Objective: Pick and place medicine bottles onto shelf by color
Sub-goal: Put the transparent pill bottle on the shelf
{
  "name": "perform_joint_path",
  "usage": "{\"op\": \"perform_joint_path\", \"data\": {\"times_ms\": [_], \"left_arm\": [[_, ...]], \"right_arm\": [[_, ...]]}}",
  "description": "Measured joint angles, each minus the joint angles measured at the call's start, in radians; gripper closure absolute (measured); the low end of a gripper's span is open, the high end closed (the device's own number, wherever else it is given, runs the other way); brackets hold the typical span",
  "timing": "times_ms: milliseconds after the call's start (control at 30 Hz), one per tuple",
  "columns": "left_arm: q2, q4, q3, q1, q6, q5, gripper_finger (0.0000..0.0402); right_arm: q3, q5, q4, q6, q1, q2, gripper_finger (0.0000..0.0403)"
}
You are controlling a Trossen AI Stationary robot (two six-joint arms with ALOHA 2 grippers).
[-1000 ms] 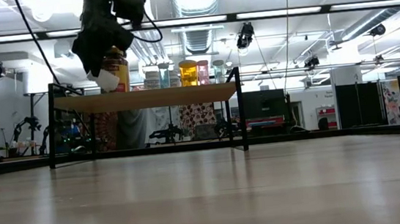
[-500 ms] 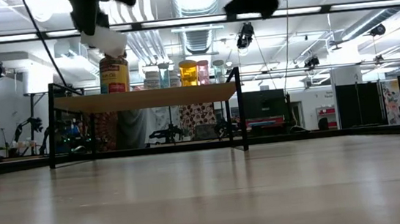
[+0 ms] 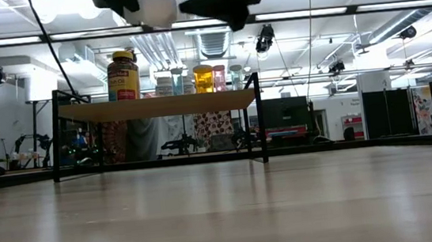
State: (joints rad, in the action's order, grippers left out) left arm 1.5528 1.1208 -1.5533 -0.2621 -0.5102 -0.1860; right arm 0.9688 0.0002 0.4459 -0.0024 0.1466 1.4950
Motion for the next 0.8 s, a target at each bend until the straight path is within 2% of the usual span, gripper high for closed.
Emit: {"op": "perform_joint_path", "data": {"times_ms": [100,433,633,800], "left_arm": [[0.0,-0.023,0.0,-0.008,0.017,-0.034,0.0281],[0.0,-0.082,0.005,-0.022,0.132,-0.037,0.0281],[0.0,-0.082,0.006,-0.022,0.151,-0.037,0.0281],[0.0,-0.094,0.006,-0.023,0.153,-0.032,0.0268]], "right_arm": [[0.035,0.002,-0.005,0.004,0.0,0.038,0.0103],[0.092,-0.002,-0.053,-0.006,-0.003,0.091,0.0126],[0.089,-0.028,-0.053,-0.009,-0.003,0.087,0.0178],[0.089,-0.055,-0.052,-0.013,-0.004,0.085,0.0255]]}}
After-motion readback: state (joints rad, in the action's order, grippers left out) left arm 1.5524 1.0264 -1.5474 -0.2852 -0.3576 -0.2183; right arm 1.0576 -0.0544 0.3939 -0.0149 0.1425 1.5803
